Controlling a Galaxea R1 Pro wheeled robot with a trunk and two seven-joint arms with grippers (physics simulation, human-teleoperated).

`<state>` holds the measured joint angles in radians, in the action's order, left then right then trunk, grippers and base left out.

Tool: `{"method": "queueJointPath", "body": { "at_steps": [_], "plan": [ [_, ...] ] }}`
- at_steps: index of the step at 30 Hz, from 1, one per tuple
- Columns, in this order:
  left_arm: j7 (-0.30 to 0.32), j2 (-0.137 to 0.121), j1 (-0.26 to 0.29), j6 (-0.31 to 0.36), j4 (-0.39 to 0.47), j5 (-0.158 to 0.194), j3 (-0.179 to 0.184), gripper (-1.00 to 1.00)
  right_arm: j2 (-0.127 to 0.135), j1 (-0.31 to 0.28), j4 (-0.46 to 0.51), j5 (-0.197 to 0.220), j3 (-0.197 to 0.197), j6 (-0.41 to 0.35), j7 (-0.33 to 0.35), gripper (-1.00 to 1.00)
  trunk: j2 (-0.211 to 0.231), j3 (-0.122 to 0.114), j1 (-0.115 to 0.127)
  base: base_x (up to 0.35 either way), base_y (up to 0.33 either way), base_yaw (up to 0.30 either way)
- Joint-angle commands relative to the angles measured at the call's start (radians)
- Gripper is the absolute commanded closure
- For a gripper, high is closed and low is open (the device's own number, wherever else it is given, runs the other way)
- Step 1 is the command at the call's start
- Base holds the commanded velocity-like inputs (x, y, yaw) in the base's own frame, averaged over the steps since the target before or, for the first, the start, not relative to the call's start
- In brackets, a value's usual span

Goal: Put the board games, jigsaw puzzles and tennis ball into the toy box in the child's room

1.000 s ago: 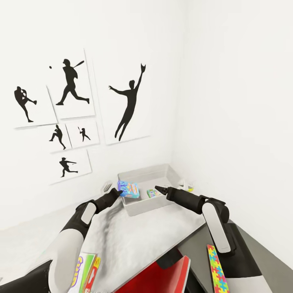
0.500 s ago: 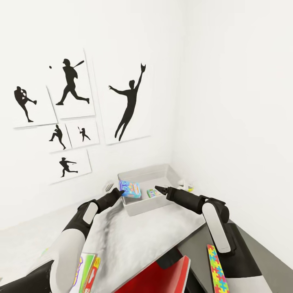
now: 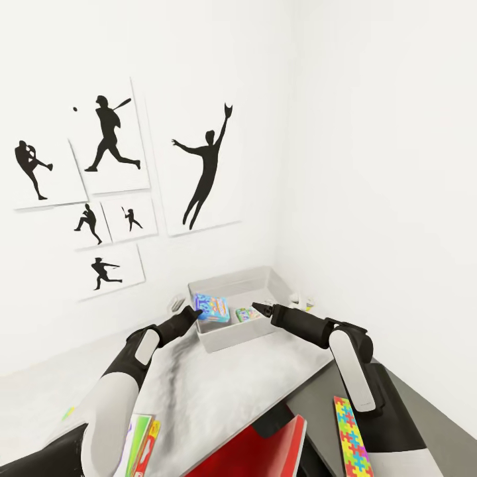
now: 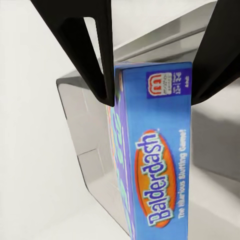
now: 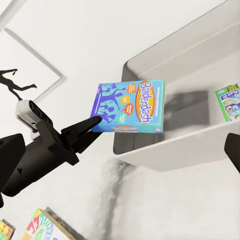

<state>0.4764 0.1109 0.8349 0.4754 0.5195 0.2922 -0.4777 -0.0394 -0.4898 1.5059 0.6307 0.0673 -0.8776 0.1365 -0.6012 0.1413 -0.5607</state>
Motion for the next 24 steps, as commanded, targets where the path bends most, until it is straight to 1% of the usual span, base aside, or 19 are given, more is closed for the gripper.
{"method": "queueJointPath", "body": {
  "at_steps": [1,13,24],
  "plan": [
    [0.002,0.001,0.001,0.008,0.001,0.004,-0.007,1.0,0.0,-0.001,0.0,-0.008,-0.001,-0.004,0.008,-1.0,-0.002,0.002,0.0,0.0,0.0,0.0],
    [0.002,0.001,0.001,0.007,0.001,0.004,-0.007,1.0,0.0,-0.001,0.0,-0.007,-0.001,-0.001,0.008,-1.0,-0.002,0.002,0.0,0.0,0.0,-0.007],
    [0.002,0.002,0.001,-0.008,0.001,0.004,-0.007,1.0,0.0,-0.001,0.0,-0.006,-0.001,-0.003,0.008,-1.0,-0.002,0.002,0.0,0.0,0.0,-0.022]
  ]
}}
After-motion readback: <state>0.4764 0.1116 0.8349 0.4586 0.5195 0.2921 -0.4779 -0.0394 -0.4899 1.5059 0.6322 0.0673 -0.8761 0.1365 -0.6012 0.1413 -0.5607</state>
